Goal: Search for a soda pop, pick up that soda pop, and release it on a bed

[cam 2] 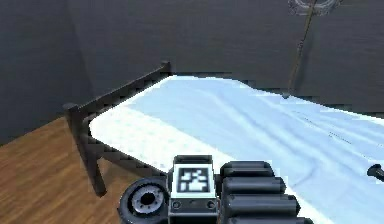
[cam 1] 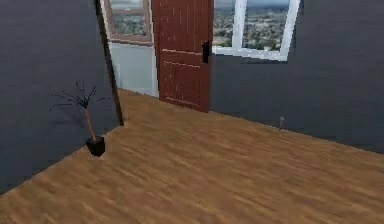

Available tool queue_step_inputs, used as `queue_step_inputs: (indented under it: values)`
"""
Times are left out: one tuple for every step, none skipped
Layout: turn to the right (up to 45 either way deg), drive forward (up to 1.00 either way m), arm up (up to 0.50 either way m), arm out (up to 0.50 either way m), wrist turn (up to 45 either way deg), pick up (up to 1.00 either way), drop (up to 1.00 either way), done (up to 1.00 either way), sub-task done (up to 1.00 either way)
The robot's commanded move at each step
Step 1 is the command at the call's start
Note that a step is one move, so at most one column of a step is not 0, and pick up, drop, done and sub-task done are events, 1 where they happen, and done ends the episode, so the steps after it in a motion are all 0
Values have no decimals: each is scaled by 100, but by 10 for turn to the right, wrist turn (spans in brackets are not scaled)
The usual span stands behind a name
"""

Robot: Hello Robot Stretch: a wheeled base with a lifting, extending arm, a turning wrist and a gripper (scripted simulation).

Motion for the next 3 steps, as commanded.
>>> queue_step_inputs:
  values:
    - [450,0,0,0,0,0,0,0,0]
    - [450,0,0,0,0,0,0,0,0]
    - [60,0,0,0,0,0,0,0,0]
